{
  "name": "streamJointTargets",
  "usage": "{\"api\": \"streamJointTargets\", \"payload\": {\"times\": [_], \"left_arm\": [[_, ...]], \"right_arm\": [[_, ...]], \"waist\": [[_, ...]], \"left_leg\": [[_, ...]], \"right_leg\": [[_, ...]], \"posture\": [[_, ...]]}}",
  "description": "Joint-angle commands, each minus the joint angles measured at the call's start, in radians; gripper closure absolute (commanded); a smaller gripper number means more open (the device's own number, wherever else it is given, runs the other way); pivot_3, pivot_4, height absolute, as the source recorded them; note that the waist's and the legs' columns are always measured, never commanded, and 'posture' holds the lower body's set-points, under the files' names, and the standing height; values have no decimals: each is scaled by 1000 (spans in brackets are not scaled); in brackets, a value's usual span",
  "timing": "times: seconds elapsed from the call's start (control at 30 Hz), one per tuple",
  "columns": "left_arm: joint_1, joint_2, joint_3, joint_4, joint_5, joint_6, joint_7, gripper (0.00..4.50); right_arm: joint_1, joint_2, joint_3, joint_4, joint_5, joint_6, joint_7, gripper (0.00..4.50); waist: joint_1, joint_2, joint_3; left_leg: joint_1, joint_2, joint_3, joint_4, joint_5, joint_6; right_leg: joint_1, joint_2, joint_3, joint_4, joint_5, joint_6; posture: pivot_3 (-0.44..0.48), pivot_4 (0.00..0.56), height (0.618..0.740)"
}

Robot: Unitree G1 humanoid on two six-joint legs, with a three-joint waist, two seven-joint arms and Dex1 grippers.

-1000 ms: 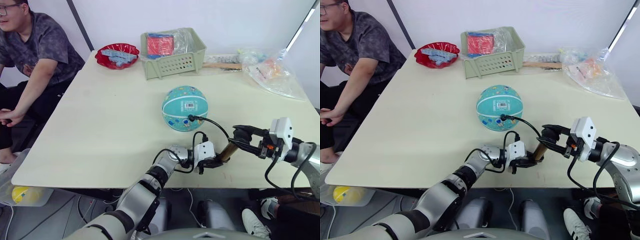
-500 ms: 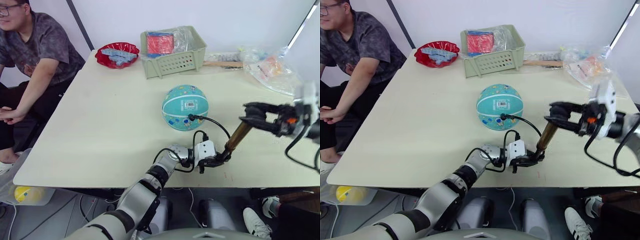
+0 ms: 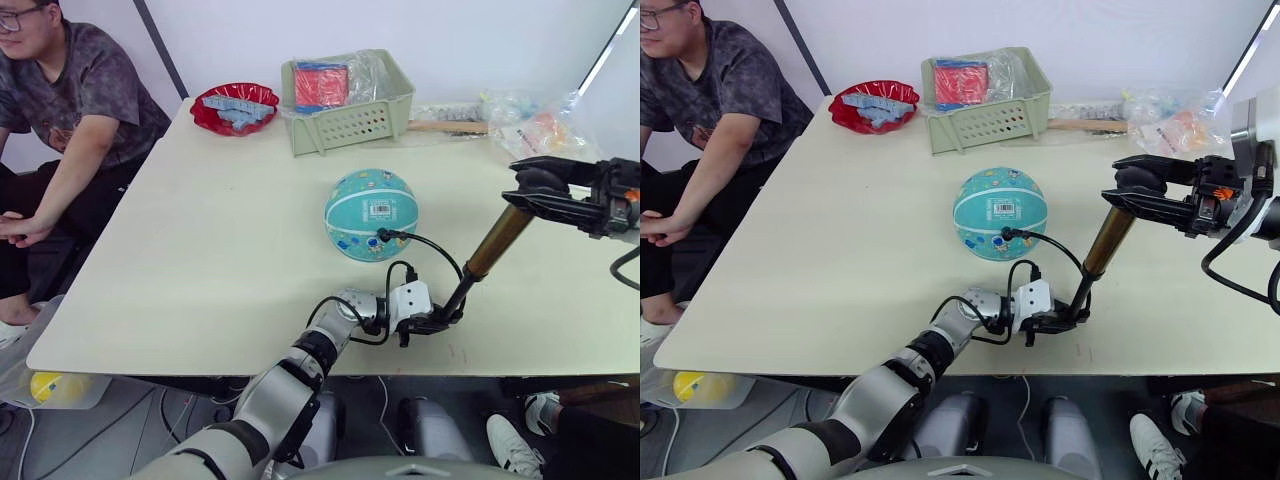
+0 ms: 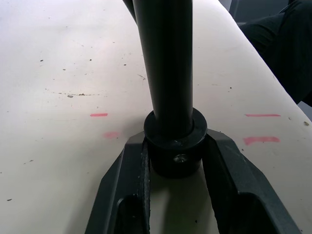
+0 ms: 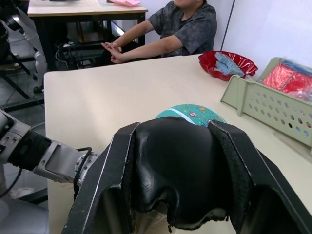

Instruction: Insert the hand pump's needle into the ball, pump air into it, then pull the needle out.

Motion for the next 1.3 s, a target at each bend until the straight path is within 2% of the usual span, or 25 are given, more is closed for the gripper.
{"api": "streamJointTargets", "payload": {"times": [0.03, 0.27, 0.43, 0.83, 1.07, 1.3], "left_arm": [[33, 18, -37, 63, 56, 35, -3, 3411], [30, 20, -36, 64, 56, 33, -3, 3411], [28, 22, -35, 63, 56, 33, 1, 3411], [35, 24, -39, 54, 54, 35, -2, 3411], [37, 23, -36, 57, 51, 36, -1, 3411], [33, 22, -34, 64, 51, 36, 0, 3411]], "right_arm": [[-6, -2, -84, -21, 10, -31, -3, 2867], [129, 61, -9, -52, -85, -89, 6, 2867], [247, 126, 68, -38, -205, -196, 8, 2867], [389, 253, 239, 43, -405, -403, 13, 2867], [400, 306, 293, 85, -485, -472, -11, 2867], [352, 265, 228, 35, -429, -425, -4, 2867]], "waist": [[0, 0, 0], [0, -1, -1], [-2, -7, -6], [-2, -9, -7], [-2, -9, -8], [-2, -9, -8]], "left_leg": [[0, 0, 0, 0, 0, 0], [2, 1, 0, 0, 0, 0], [5, 1, -1, 0, 0, 0], [5, 1, -1, 0, 0, 0], [6, 1, -1, 0, 0, 0], [6, 1, -1, 0, 0, 0]], "right_leg": [[0, 0, 0, 0, 0, 0], [1, 1, 0, 0, 0, 0], [3, 1, -1, 0, 0, 0], [4, 2, -1, 0, 0, 0], [4, 2, -1, 0, 0, 0], [4, 2, -1, 0, 0, 0]], "posture": [[0, 150, 738], [0, 150, 738], [0, 150, 738], [0, 150, 738], [0, 150, 738], [0, 150, 738]]}}
